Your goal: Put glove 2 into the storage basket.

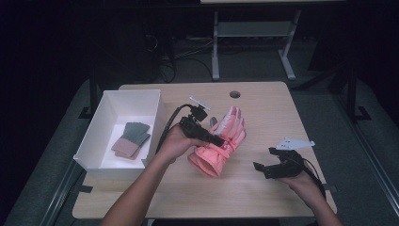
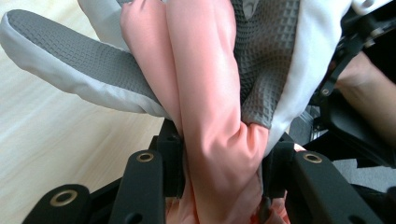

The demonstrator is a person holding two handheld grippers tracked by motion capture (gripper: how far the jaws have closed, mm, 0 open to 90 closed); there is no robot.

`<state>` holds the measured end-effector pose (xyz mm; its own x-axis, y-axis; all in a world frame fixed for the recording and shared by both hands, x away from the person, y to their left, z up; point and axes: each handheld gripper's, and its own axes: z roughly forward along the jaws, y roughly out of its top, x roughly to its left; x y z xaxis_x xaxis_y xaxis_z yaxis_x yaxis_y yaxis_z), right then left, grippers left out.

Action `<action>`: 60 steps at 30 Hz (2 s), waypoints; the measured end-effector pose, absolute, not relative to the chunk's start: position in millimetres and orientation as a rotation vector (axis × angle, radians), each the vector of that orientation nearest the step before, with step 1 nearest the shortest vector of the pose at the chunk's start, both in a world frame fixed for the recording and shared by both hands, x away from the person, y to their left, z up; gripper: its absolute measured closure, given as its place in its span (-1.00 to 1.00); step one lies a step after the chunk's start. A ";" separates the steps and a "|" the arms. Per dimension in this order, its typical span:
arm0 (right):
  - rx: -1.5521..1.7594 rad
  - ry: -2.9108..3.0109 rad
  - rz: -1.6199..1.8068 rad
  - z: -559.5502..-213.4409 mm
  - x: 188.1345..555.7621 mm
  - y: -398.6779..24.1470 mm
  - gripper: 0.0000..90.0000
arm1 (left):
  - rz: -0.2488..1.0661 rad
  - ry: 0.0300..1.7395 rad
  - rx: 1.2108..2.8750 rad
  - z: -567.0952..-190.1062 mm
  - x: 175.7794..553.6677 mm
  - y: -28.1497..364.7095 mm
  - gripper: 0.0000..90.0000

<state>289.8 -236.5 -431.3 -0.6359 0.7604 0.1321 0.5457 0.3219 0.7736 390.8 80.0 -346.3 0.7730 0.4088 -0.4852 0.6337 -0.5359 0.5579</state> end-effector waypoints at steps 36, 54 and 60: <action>1.205 2.273 1.138 -447.4 292.0 -248.3 -0.86 | -0.061 1.125 1.955 -246.9 388.4 281.0 0.34; 1.192 2.305 1.129 -450.1 291.9 -246.6 -0.86 | -0.058 1.349 1.927 -309.7 411.7 323.3 0.33; 1.191 2.298 1.139 -449.5 291.2 -248.1 -0.86 | -0.071 1.394 1.951 -333.0 421.4 321.2 0.33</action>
